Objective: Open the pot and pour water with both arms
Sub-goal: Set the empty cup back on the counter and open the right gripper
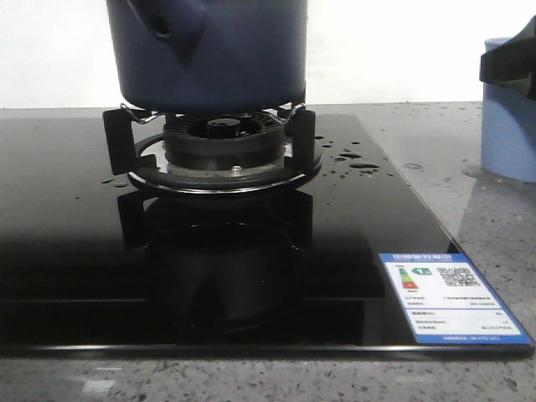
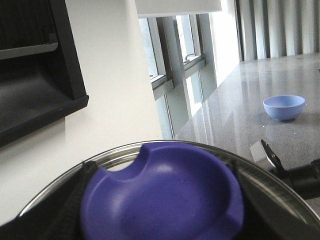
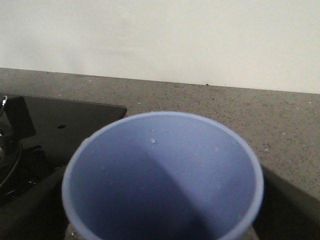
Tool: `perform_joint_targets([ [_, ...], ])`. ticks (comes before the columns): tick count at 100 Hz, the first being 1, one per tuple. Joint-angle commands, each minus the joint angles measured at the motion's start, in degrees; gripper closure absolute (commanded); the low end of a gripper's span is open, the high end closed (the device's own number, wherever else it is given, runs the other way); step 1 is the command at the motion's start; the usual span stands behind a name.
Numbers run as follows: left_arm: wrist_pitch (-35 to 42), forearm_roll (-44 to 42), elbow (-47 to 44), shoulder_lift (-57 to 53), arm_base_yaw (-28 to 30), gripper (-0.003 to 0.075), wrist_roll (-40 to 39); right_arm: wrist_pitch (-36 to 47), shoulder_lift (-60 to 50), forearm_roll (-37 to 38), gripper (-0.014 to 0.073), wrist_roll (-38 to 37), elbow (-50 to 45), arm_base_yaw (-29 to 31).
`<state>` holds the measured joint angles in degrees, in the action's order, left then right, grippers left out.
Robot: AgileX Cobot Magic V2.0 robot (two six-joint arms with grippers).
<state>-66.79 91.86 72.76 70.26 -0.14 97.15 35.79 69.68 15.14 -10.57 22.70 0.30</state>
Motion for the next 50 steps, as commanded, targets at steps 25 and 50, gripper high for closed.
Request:
perform_joint_targets([
  [25,-0.16,5.47,2.17,-1.59,-0.11,0.0512,-0.49,4.02,-3.88,-0.79,-0.0013,0.06,1.21,0.42],
  [50,0.11,5.47,2.17,0.08,-1.56,0.0512,-0.49,3.19,-11.52,-0.79,-0.0013,0.06,1.21,0.42],
])
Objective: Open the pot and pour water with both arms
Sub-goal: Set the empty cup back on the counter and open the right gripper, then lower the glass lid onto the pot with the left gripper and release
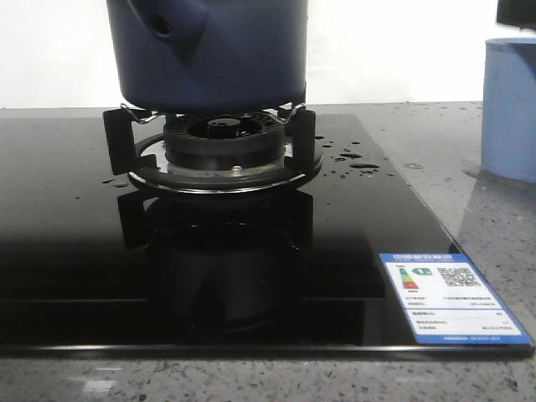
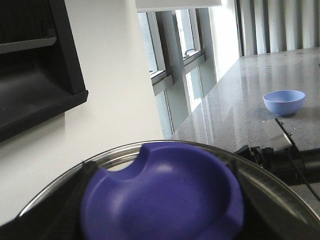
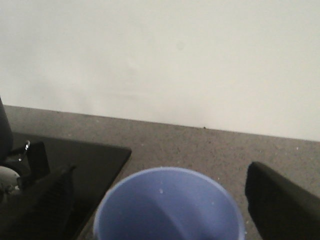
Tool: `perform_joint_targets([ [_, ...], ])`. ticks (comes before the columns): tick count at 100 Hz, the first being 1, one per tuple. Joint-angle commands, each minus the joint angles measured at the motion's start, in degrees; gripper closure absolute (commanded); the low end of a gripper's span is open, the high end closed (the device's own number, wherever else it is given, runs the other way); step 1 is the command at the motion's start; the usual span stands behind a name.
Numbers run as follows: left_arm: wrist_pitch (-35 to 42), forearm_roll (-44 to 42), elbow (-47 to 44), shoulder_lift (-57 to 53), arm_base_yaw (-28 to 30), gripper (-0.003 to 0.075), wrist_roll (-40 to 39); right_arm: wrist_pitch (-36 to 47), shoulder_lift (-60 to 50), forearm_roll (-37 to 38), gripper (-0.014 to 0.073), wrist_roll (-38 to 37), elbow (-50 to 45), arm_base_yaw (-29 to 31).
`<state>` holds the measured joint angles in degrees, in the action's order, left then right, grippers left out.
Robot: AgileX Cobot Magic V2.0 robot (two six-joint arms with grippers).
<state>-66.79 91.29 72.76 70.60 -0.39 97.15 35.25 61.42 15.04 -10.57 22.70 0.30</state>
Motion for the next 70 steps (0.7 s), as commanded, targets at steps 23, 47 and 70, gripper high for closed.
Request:
perform_joint_targets([
  [23,3.51,5.45,2.17,5.96,-8.58,0.0512,0.2,0.69,-11.23,-0.7,-0.0011,0.06,1.21,0.42],
  [47,7.42,4.69,2.17,13.55,-12.38,0.0512,2.15,-5.98,-24.07,-0.7,0.0107,0.06,1.21,0.42],
  [70,10.45,4.8,2.17,19.5,-12.38,0.0512,5.11,-13.88,-33.3,-0.56,0.067,0.06,1.21,0.42],
])
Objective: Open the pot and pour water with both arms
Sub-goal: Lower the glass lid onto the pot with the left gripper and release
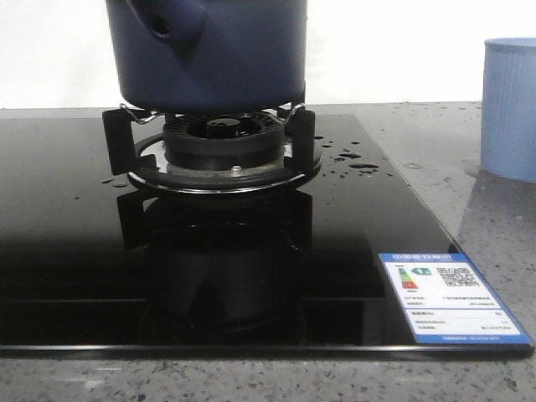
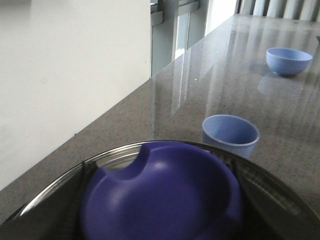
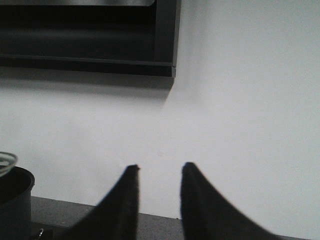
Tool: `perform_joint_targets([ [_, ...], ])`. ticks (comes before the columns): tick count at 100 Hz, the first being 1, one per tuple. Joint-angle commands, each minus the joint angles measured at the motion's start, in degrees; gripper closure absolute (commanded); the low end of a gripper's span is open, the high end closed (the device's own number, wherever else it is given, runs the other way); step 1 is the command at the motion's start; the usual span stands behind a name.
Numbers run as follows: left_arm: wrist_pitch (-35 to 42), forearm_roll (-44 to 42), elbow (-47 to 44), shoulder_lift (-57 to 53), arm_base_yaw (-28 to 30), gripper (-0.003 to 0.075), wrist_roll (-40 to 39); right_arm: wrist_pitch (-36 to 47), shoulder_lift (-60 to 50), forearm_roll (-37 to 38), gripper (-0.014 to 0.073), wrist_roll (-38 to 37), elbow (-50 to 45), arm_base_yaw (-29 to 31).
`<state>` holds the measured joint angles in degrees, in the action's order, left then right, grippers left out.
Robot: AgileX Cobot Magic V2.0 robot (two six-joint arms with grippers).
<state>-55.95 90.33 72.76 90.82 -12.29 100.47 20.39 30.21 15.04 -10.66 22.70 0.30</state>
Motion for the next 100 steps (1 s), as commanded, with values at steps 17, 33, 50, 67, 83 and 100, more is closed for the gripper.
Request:
perform_joint_targets([
  [17,-0.02,6.97,2.26,1.88,-0.48,0.0512,4.36,-0.88,-4.11,-0.23,0.0667,0.15,1.21,0.42],
  [33,1.61,7.94,2.26,2.81,-0.48,0.0511,4.39,-1.48,-4.11,-0.23,0.0667,0.15,1.21,0.42],
  [50,2.13,7.83,2.26,2.81,-0.48,0.0365,6.38,-1.84,-4.01,-0.23,0.0667,0.15,1.21,0.42],
  [67,2.29,8.36,2.26,2.04,-0.48,0.0083,6.25,-3.04,-4.01,-0.23,0.0667,0.15,1.21,0.42],
  [83,2.68,8.45,2.26,-2.97,-0.24,0.0129,6.25,-3.16,-4.01,-0.23,0.0667,0.15,1.21,0.42],
  [100,6.42,7.8,2.26,-11.3,1.29,0.0384,2.15,-3.28,-4.11,-0.23,0.0667,0.15,1.21,0.42],
])
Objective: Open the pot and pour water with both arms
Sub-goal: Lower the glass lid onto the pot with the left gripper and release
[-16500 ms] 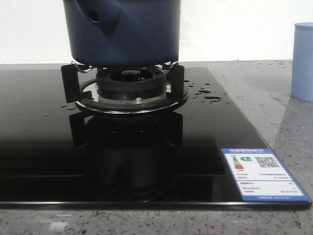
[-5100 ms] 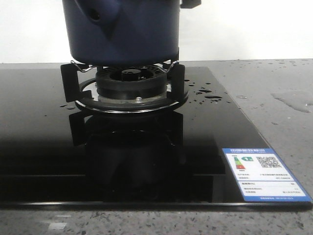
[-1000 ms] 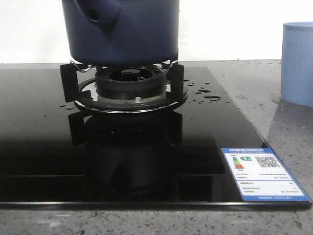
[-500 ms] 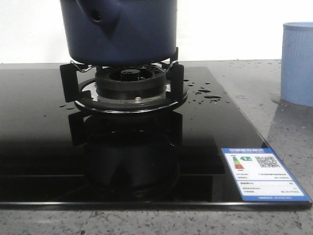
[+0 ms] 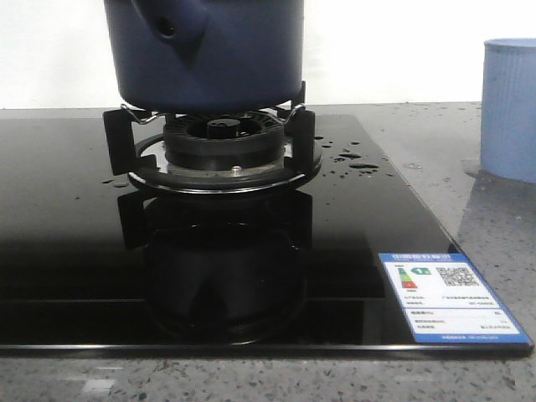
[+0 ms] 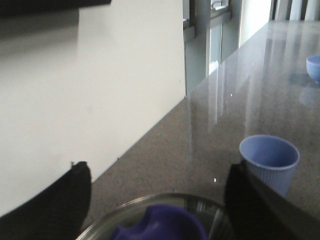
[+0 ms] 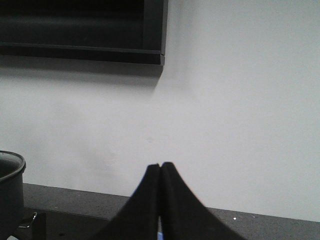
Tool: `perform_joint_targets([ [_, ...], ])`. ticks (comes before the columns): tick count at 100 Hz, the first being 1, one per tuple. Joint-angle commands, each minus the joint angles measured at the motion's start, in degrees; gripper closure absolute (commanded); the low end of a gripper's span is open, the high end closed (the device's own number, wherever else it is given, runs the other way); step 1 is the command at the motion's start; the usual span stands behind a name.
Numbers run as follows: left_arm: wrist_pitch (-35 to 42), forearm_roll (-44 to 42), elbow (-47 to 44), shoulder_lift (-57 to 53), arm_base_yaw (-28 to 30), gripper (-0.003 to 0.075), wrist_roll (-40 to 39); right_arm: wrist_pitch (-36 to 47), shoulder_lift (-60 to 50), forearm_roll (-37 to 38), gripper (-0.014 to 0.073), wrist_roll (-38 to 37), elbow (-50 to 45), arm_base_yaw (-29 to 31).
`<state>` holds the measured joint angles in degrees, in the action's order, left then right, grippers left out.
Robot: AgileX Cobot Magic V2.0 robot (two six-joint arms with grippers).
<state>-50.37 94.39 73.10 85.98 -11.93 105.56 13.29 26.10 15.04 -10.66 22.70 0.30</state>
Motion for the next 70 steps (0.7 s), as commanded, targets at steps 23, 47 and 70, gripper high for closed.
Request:
perform_joint_targets([
  [23,12.72,-4.45,-3.64,-21.73,3.77,0.0619,-16.44,-6.05,-5.64,-0.11,0.0667,0.15,1.11,0.42],
  [47,21.14,-5.09,-25.33,-42.49,6.31,0.0739,-17.95,-15.65,-14.56,0.86,0.0667,0.15,-0.7,0.42],
  [70,24.23,-5.09,-44.65,-58.46,6.31,0.0739,-17.95,-20.48,-17.79,0.86,0.0667,0.15,-0.7,0.42],
])
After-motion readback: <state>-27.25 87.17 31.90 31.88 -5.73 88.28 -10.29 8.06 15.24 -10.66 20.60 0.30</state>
